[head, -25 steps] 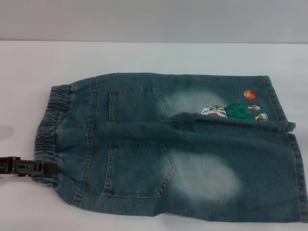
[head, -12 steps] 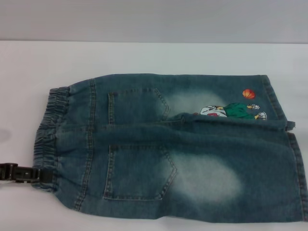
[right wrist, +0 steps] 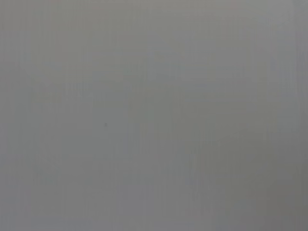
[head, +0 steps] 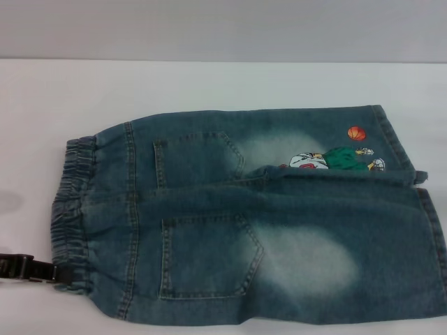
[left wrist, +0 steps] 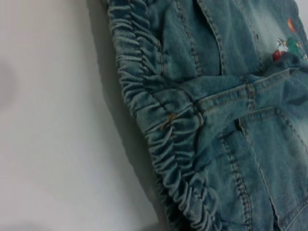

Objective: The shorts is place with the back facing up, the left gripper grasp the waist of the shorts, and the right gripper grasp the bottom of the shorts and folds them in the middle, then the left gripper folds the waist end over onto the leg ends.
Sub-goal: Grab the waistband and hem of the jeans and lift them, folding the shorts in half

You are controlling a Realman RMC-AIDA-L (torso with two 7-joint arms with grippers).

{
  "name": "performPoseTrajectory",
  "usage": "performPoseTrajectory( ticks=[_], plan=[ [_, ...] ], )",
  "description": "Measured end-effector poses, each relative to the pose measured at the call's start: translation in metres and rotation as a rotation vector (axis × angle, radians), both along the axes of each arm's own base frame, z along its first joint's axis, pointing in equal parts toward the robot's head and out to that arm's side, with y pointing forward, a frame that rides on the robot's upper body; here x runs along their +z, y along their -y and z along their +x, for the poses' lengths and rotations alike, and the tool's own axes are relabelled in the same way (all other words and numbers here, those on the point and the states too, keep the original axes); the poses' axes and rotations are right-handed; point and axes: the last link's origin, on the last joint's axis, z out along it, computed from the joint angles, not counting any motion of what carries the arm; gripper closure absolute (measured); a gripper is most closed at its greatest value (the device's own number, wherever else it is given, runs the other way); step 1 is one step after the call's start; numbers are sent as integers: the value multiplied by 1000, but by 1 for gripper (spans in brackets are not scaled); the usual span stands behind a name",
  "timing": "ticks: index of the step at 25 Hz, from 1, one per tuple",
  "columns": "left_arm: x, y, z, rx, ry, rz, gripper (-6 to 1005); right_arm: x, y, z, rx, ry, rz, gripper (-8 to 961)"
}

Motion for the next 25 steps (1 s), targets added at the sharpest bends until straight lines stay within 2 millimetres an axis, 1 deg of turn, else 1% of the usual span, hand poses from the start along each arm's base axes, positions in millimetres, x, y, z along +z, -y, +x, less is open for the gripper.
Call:
performPoseTrajectory(
  ticks=[3, 6, 11, 14, 16, 19, 22, 25],
  plan=[
    [1, -1, 0, 0, 2, 6, 556, 0, 0, 0, 0, 0, 0, 259],
    [2, -2, 0, 0, 3, 15, 791, 0, 0, 0, -1, 0, 0, 259],
    [3, -4, 0, -1, 1, 31, 957, 0, 1, 1, -2, 0, 0, 259],
    [7, -6, 0, 6, 9, 61, 956, 1, 1, 1, 8, -28, 5, 259],
    [10, -8, -1, 13, 19, 90, 955, 6, 0, 3, 27, -76, 10, 259],
    [15, -11, -1, 19, 28, 131, 954, 14, -3, 4, 90, -150, -27, 260],
    [21, -14, -2, 23, 32, 172, 953, 20, -12, -5, 215, -228, -161, 260],
    [24, -16, -3, 27, 36, 197, 952, 25, -20, -22, 338, -296, -335, 260]
  ],
)
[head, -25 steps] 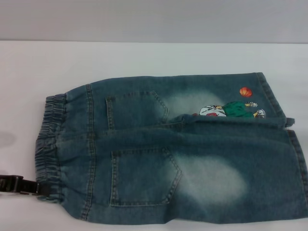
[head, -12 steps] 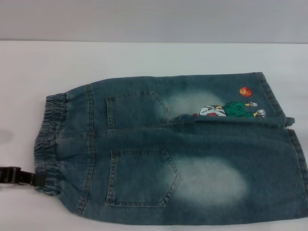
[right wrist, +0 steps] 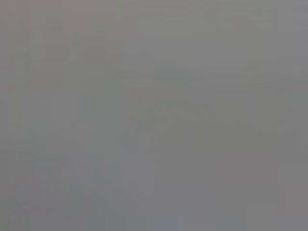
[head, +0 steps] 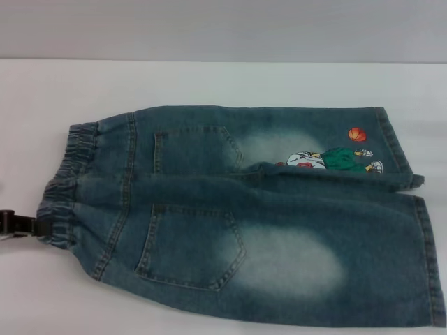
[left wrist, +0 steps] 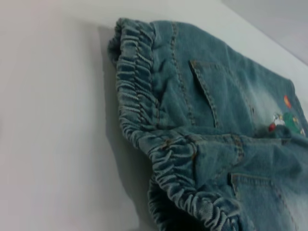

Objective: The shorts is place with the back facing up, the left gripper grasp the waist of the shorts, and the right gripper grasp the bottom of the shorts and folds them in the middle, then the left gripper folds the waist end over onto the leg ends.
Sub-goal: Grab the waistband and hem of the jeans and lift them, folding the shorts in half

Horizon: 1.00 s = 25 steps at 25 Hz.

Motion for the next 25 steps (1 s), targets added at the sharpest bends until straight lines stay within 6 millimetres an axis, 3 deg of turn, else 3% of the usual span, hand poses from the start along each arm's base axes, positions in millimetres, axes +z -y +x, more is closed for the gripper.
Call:
performPoseTrajectory(
  ticks=[7, 13, 18, 25],
  plan=[
    [-2, -1, 1, -3, 2, 6, 950, 1, -1, -55, 317, 7, -417, 260],
    [-4, -1, 3, -11, 2, 10, 948, 2, 14, -93, 535, 84, -823, 260],
    [-4, -2, 4, -16, 3, 10, 946, 5, 35, -97, 596, 254, -1117, 260],
    [-4, -4, 6, -20, 5, 12, 943, 3, 52, -93, 592, 320, -1331, 260]
  ],
)
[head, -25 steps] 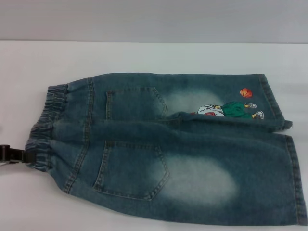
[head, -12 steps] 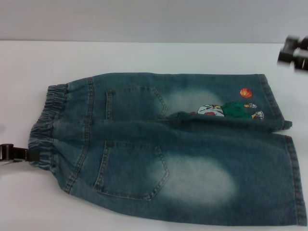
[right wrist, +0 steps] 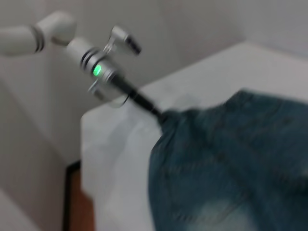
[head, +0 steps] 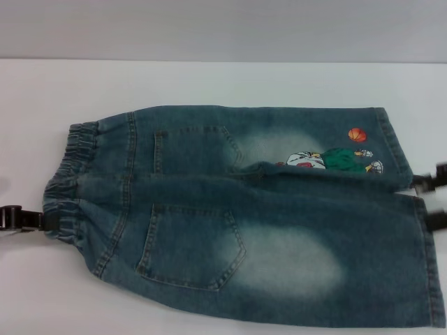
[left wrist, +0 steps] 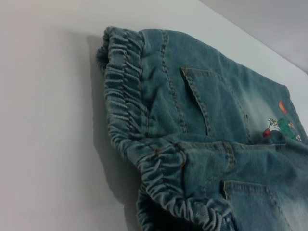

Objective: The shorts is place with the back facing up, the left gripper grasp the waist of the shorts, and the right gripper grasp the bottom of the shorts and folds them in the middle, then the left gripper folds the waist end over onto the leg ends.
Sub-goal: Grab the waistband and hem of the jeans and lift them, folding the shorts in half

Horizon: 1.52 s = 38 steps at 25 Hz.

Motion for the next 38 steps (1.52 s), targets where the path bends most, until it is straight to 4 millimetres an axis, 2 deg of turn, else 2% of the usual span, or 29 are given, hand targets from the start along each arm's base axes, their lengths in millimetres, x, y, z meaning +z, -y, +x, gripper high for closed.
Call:
performPoseTrajectory(
  ticks=[8, 20, 29, 38],
  plan=[
    [2, -1, 0, 16, 17, 21, 941, -3, 17, 19, -56, 161, -147, 259],
    [2, -6, 4, 13, 27, 25, 937, -12, 32, 47, -127, 331, -223, 259],
    [3, -8, 4, 35, 29, 32, 933, -16, 41, 56, -154, 401, -292, 260],
    [1, -7, 3, 43, 36, 28, 930, -32, 43, 61, -181, 453, -309, 259]
  ],
)
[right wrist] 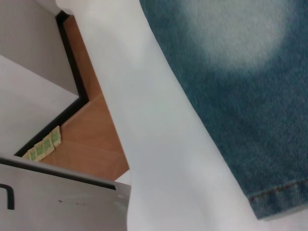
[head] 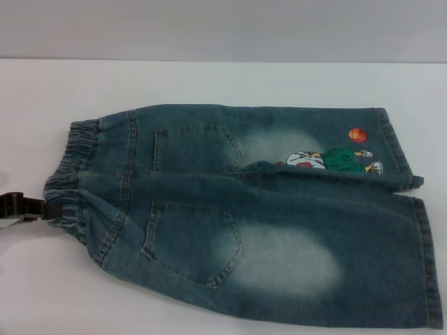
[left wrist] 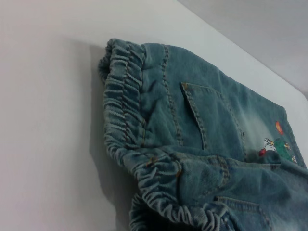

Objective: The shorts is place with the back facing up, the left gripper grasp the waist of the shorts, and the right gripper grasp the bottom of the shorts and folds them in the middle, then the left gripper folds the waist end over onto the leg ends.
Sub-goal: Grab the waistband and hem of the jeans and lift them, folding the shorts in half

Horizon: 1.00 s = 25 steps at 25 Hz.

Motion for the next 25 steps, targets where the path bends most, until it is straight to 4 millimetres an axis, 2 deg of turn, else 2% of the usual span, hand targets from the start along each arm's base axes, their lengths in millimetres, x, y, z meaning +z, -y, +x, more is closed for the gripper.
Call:
performPoseTrajectory(
  ticks=[25],
  plan=[
    [0, 0, 0, 10, 4, -1, 922, -16, -8, -4, 2, 49, 8, 260]
  ],
)
